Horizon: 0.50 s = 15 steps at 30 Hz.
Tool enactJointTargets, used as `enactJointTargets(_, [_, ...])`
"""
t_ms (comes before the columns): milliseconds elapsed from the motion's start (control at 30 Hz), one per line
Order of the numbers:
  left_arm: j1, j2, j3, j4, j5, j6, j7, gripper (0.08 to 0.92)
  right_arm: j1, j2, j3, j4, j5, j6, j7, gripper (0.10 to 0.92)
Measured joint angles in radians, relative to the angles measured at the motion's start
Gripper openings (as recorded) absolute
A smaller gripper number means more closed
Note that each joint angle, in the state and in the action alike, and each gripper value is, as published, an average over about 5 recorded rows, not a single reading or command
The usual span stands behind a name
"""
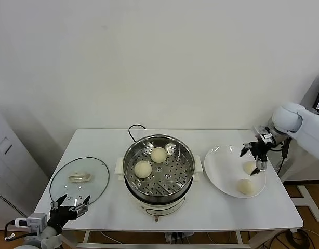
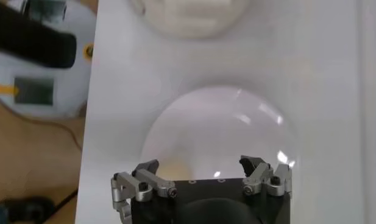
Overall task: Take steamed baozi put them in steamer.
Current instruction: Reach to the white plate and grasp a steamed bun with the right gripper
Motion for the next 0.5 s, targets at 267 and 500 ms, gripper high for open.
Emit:
enactJointTargets(267, [0.000, 0.002, 0.001, 0.001, 0.001, 0.001, 0.000, 0.823, -0.145, 0.051, 0.139, -0.110, -0.124, 0.076, 0.001, 0.823])
enactJointTargets(500, [-0.003, -0.002, 0.006, 0.010, 0.004, 0.003, 0.000, 0.823, -0.221, 0.118, 0.210, -0.198, -0.189, 0.117, -0.002, 0.823])
